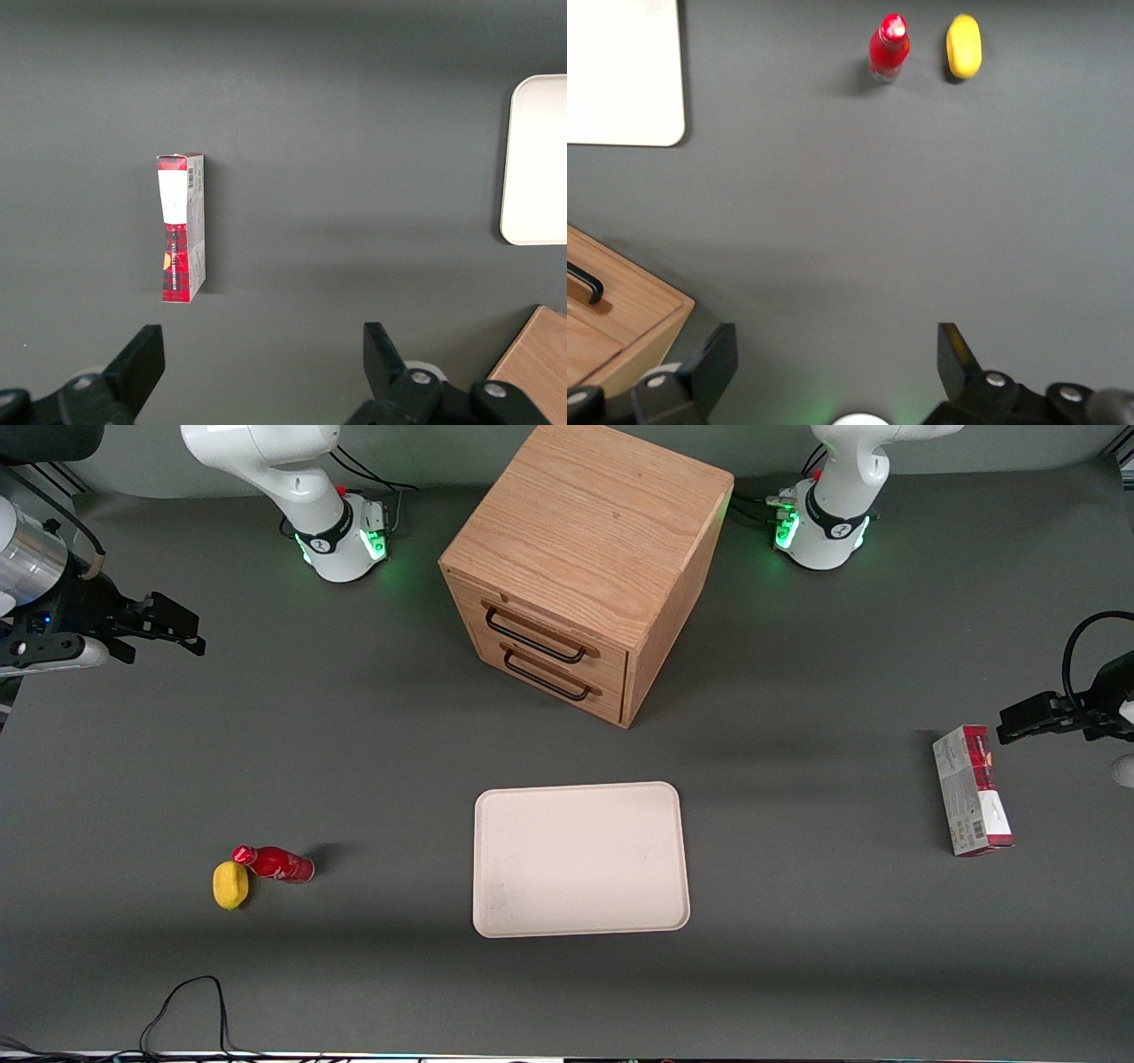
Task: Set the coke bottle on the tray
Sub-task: 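Move the right gripper down over the small red Coca-Cola bottle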
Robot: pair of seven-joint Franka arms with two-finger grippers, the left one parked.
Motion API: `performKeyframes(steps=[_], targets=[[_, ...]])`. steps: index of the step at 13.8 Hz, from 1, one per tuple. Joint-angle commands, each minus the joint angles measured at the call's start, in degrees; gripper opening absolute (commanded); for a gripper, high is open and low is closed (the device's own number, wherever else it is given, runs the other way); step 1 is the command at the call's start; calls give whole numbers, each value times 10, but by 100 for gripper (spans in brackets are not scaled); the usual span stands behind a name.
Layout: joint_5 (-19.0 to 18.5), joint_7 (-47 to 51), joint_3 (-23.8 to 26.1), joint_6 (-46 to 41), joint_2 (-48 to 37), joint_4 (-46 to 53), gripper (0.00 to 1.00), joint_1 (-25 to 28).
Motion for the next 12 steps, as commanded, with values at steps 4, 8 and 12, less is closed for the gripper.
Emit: performKeyframes(steps=[4,8,12], targets=[[-12,15,9,-38,81,97,100,-5],[-9,3,3,-17,199,201,100,-6],[-5,-52,-24,131,298,186,100,-21]])
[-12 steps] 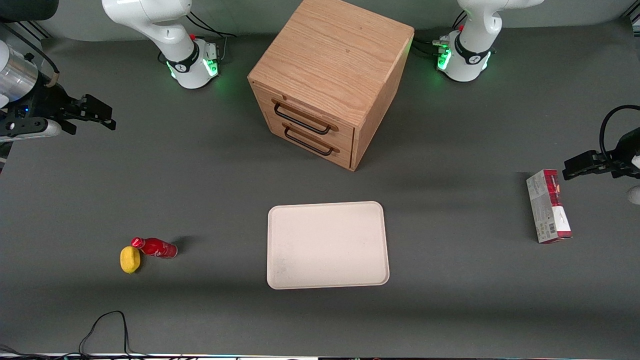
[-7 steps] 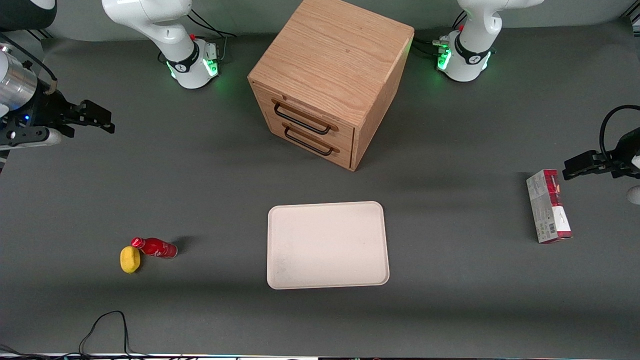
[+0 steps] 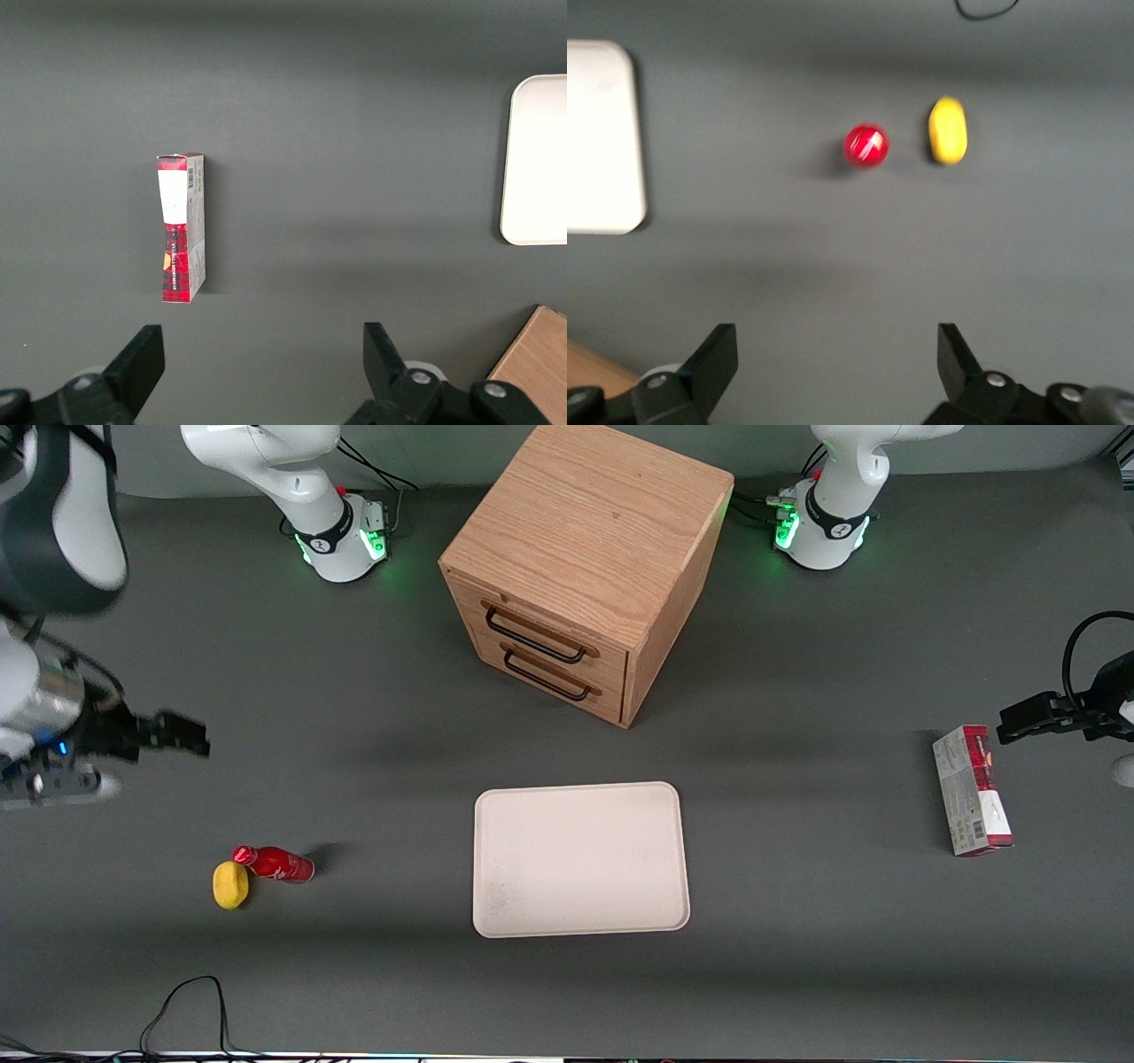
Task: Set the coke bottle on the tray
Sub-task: 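Move the right gripper down over the small red Coca-Cola bottle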
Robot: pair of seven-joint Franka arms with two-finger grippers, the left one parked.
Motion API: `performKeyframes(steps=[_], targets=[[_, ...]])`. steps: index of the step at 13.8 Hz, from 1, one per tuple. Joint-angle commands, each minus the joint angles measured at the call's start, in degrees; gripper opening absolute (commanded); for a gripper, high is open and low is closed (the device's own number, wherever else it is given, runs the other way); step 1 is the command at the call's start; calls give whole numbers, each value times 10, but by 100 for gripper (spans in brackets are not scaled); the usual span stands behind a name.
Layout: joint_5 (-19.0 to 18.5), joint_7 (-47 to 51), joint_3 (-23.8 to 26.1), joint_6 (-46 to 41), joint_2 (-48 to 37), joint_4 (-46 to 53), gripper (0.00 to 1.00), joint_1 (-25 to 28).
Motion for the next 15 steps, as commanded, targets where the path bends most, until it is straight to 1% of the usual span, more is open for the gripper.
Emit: performKeyframes(steps=[1,4,6,7,9,10,11,12,13,15], targets=[[1,-31,-12,72,83,19,100,-8],[7,-30,-13,181,121,-32,100,-5],[36,-31,-12,250,140,-64,100,-4],[38,-31,-12,270,145,-71,100,-3],[39,-30,-11,274,147,-72,100,-3],[39,-30,-11,274,147,-72,97,-3],[39,-30,-11,272,147,-72,80,-3],[39,-30,-11,271,147,-71,59,-3],[39,-30,-11,271,147,-71,42,-3],[39,-31,-11,274,151,-67,22,-3]])
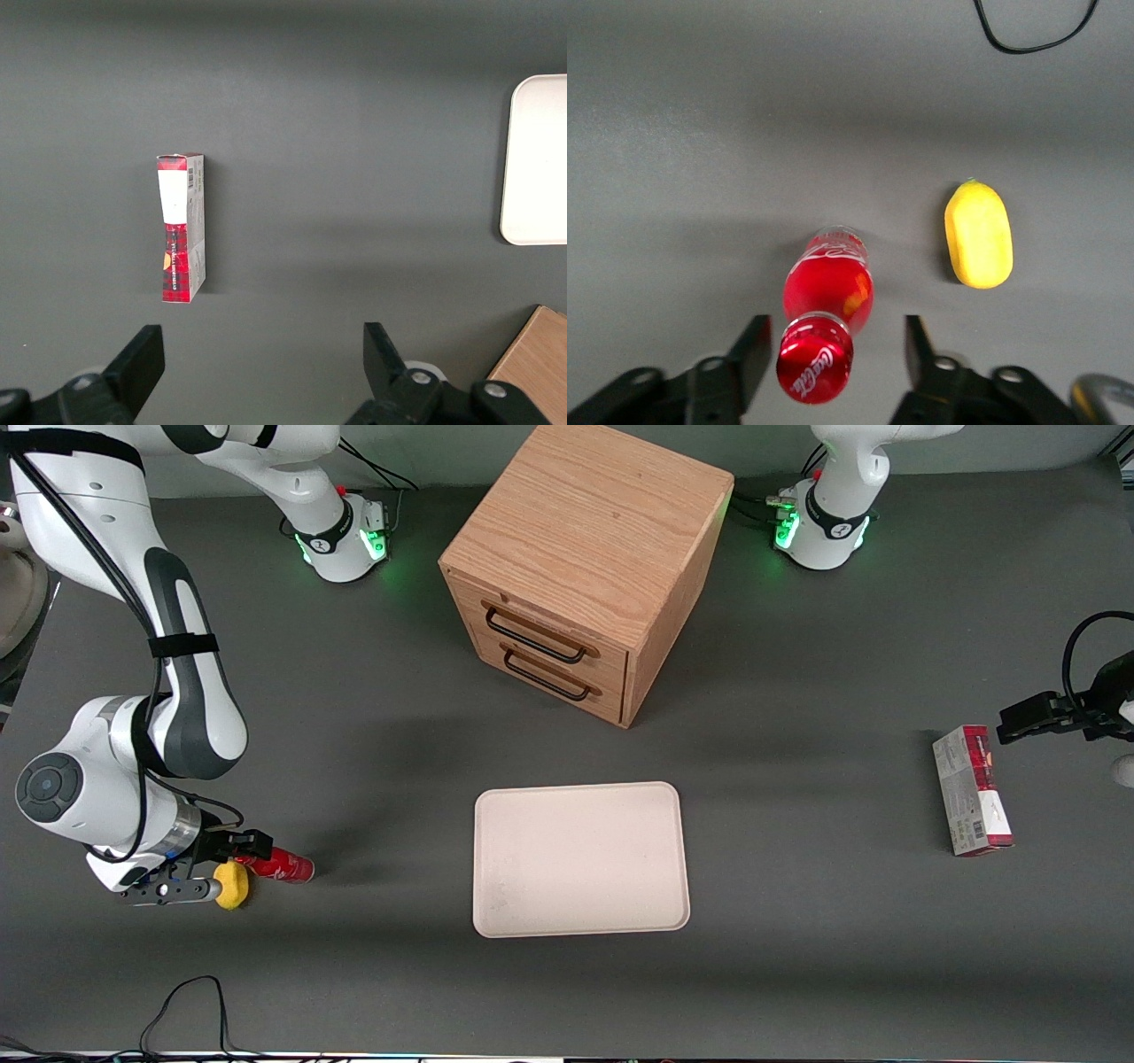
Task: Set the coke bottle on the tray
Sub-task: 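Close the right gripper on the red bottle's cap, then lift the red bottle and carry it over the white tray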
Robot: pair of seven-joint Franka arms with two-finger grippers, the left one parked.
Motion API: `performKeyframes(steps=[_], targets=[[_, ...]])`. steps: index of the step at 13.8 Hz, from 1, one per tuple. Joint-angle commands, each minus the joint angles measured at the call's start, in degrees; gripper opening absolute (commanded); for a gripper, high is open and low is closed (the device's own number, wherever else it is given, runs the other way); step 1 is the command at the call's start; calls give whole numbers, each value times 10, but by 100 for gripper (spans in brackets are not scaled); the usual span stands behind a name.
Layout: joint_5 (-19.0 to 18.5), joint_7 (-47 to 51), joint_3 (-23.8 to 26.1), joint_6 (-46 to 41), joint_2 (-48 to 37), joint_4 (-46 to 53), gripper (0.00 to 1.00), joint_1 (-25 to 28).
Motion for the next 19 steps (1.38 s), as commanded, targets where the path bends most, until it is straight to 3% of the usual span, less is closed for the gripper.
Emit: performKeyframes(steps=[1,2,6,10,13,14,16,19], targets=[[15,-11,0,6,-7,-2,12,3],[16,-11,1,7,-3,0,1,3],[18,-3,9,-27,-15,29,0,12],[14,43,32,-301,-24,215,0,22],[-5,54,68,-451,-27,332,0,26],[-9,58,86,-472,-27,361,0,28],[-57,107,156,-468,-23,382,0,34],[-130,213,271,-386,16,395,0,36]])
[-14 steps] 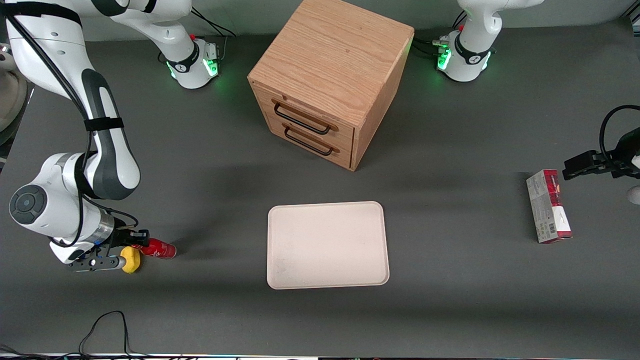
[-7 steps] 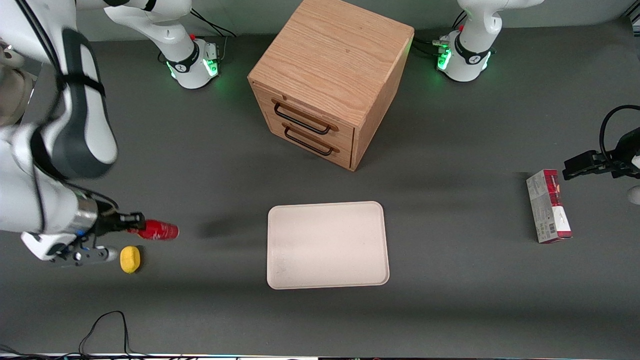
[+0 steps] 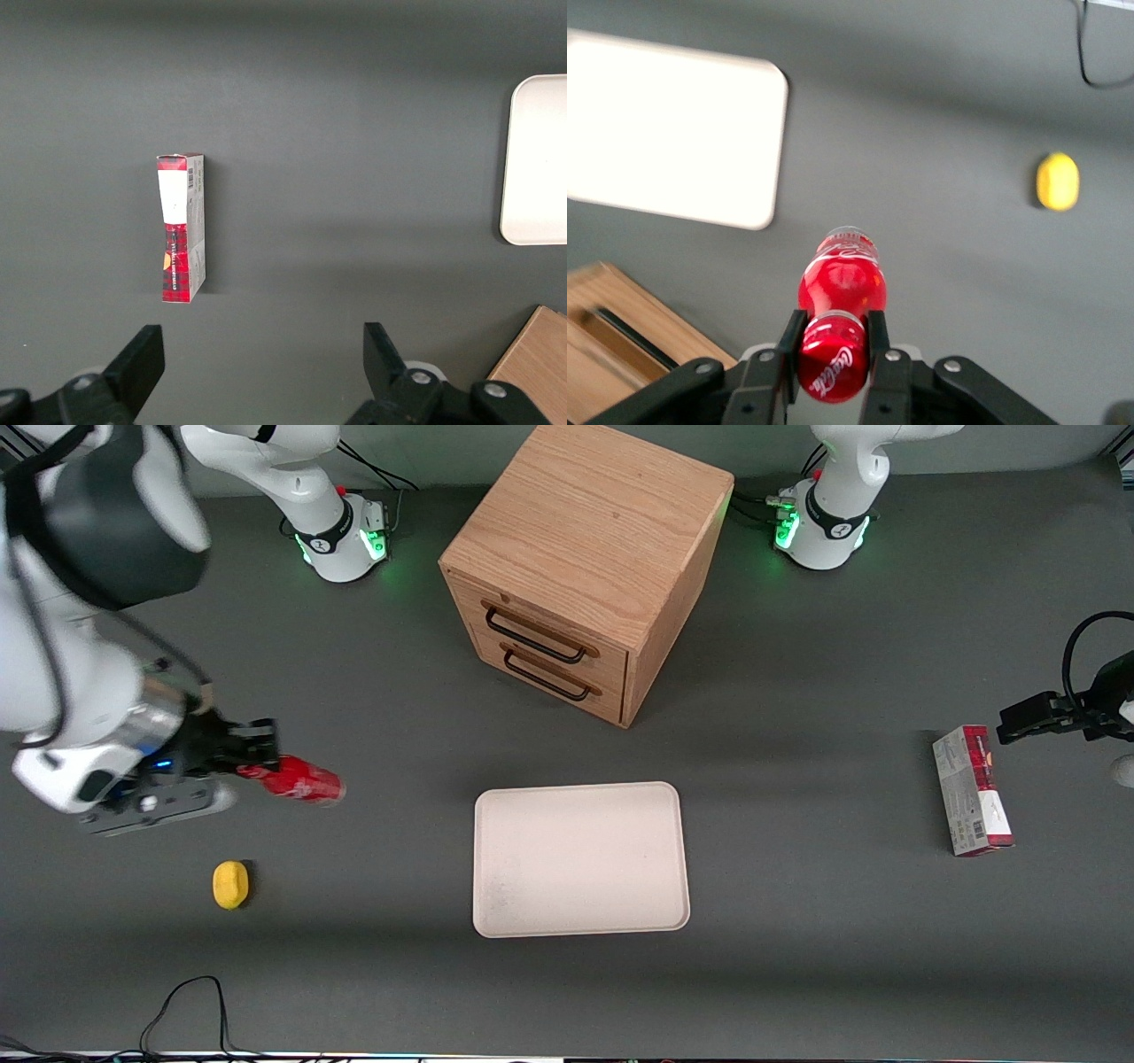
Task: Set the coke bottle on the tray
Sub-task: 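Lift the red bottle and carry it over the white tray, then lower the bottle onto the tray and open the right gripper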
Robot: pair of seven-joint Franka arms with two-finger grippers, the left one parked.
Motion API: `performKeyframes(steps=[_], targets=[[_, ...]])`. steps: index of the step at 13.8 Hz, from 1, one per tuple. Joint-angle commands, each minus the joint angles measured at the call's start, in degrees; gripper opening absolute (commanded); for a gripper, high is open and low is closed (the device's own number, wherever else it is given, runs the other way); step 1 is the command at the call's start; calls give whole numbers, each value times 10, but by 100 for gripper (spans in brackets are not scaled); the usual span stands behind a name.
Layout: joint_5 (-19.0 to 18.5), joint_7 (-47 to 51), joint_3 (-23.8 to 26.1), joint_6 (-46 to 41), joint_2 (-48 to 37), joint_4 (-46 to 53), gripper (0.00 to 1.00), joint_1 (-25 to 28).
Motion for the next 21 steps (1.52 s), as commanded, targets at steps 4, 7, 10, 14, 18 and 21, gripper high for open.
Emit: performKeyframes(steps=[4,7,10,14,18,21], targets=[[-140,114,117,147,133,39,0,40],[-163,113,117,224,197,38,0,57],[-205,112,118,283,246,35,0,66],[-210,116,117,318,270,32,36,65],[-209,122,116,338,267,5,100,59],[-205,124,117,336,254,5,100,56]])
